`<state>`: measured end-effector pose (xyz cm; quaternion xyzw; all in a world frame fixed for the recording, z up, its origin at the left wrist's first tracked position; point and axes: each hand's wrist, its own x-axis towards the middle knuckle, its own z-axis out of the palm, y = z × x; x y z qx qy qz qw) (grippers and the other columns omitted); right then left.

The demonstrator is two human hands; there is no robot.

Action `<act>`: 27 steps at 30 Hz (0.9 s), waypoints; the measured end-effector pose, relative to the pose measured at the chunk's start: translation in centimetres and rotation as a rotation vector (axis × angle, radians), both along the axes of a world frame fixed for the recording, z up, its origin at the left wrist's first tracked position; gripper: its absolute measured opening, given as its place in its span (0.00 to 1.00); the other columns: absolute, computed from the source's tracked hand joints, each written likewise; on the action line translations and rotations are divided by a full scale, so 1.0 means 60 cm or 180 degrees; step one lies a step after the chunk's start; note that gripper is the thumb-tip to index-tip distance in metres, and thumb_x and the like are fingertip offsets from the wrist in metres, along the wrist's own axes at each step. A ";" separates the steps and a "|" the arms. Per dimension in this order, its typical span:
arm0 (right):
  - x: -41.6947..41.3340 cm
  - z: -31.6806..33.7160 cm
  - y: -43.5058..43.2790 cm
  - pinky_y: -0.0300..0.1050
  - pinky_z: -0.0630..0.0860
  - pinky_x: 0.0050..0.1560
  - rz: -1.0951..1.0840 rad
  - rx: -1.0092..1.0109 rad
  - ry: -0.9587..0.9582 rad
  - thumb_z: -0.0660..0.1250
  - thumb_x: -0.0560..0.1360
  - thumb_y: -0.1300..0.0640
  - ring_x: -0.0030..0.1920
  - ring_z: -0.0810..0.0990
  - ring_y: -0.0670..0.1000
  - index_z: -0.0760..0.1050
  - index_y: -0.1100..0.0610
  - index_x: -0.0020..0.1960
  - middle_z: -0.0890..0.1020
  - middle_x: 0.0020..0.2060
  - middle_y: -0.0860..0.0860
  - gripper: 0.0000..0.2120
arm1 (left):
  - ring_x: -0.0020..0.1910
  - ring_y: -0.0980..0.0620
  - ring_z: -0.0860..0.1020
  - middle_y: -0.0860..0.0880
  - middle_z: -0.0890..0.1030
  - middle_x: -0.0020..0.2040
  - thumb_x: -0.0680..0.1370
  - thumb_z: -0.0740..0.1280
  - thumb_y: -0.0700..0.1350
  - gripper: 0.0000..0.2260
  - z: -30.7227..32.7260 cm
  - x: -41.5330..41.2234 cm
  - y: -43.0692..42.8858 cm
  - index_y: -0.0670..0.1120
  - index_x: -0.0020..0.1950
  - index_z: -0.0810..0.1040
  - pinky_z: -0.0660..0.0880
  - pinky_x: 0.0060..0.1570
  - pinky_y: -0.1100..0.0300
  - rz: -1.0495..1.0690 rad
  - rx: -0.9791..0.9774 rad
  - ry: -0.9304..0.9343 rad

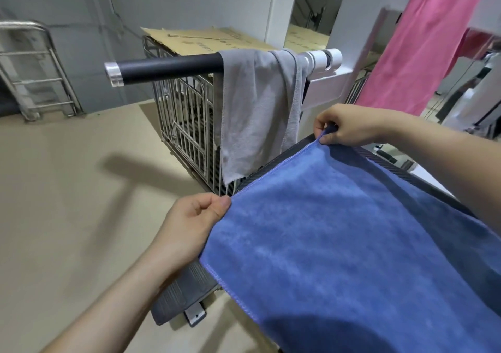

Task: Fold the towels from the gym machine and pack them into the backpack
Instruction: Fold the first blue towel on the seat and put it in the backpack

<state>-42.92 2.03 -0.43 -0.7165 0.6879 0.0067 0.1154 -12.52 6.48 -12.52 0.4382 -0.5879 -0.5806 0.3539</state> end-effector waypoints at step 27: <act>-0.046 0.020 -0.002 0.34 0.68 0.25 -0.1349 0.0887 -0.1911 0.73 0.72 0.63 0.31 0.69 0.48 0.70 0.55 0.34 0.74 0.32 0.53 0.14 | 0.24 0.53 0.57 0.40 0.67 0.29 0.66 0.77 0.57 0.17 0.004 0.027 -0.037 0.48 0.42 0.75 0.53 0.23 0.66 -0.0720 -0.0050 0.0383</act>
